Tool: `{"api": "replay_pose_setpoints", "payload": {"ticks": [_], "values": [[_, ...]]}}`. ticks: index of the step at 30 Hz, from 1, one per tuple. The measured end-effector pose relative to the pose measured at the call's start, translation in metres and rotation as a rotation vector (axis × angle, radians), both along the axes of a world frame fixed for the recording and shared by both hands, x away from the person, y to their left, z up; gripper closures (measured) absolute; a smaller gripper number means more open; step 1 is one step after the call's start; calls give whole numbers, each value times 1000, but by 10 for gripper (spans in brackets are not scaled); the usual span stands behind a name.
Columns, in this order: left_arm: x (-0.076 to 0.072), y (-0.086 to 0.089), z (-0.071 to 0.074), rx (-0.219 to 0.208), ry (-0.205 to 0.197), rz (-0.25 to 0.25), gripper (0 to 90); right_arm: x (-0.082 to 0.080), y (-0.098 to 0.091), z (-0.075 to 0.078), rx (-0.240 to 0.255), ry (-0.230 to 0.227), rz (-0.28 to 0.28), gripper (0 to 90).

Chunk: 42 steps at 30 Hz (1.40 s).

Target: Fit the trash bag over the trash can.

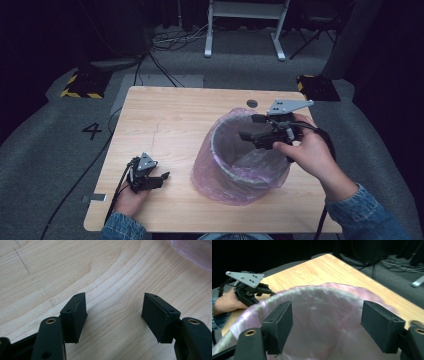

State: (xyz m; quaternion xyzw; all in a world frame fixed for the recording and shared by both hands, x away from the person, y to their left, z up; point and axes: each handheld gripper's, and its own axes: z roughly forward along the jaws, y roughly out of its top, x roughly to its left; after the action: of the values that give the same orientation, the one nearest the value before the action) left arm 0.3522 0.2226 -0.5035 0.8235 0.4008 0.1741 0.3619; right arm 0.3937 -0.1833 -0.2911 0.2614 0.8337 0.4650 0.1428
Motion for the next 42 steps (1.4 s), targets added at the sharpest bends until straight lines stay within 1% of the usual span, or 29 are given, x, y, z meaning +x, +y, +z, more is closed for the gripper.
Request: {"api": "replay_pose_setpoints", "payload": {"ticks": [4, 7, 10, 14, 16, 17, 19, 20, 25, 30, 32, 33, 34, 36, 40, 42], "values": [[0, 0, 0, 0, 0, 1, 363, -6, -24, 7, 4, -22, -41, 259], [0, 0, 0, -1, 0, 1, 363, -10, -41, 10, 12, -29, -65, 255], [0, 0, 0, 0, 1, -3, 363, -14, -54, 11, 14, -33, -76, 253], [0, 3, 0, -5, 1, -13, 362, -20, -72, 9, -2, -33, -94, 252], [0, 5, 0, 0, -2, -20, 357, -23, -82, 7, -10, -23, -114, 252], [-1, 6, 0, -4, 0, -19, 354, -24, -85, 7, -11, -19, -120, 252], [-2, 8, 0, 1, 2, -23, 352, -25, -96, 5, -1, -9, -140, 254], [-3, 7, 0, -4, 0, -19, 353, -26, -101, 4, 0, -8, -150, 254], [-3, 7, 0, -4, 0, -19, 352, -31, -123, -1, 14, -3, -192, 254], [-3, 7, 0, 0, 2, -14, 352, -35, -139, -11, 21, 0, -217, 254], [-3, 7, 0, 0, 1, -13, 349, -37, -144, -18, 38, 0, -222, 253], [-3, 7, 0, 2, 1, -14, 348, -39, -147, -21, 42, 7, -228, 253], [-3, 7, 0, 2, 1, -14, 347, -40, -151, -25, 43, 8, -236, 251], [-3, 7, 0, 2, 0, -13, 346, -42, -156, -32, 32, 10, -226, 247], [-2, 7, 0, 2, 1, -13, 346, -43, -165, -51, 33, 28, -246, 247], [-2, 6, 0, 1, -1, -10, 342, -43, -168, -62, 31, 38, -266, 247]]}}
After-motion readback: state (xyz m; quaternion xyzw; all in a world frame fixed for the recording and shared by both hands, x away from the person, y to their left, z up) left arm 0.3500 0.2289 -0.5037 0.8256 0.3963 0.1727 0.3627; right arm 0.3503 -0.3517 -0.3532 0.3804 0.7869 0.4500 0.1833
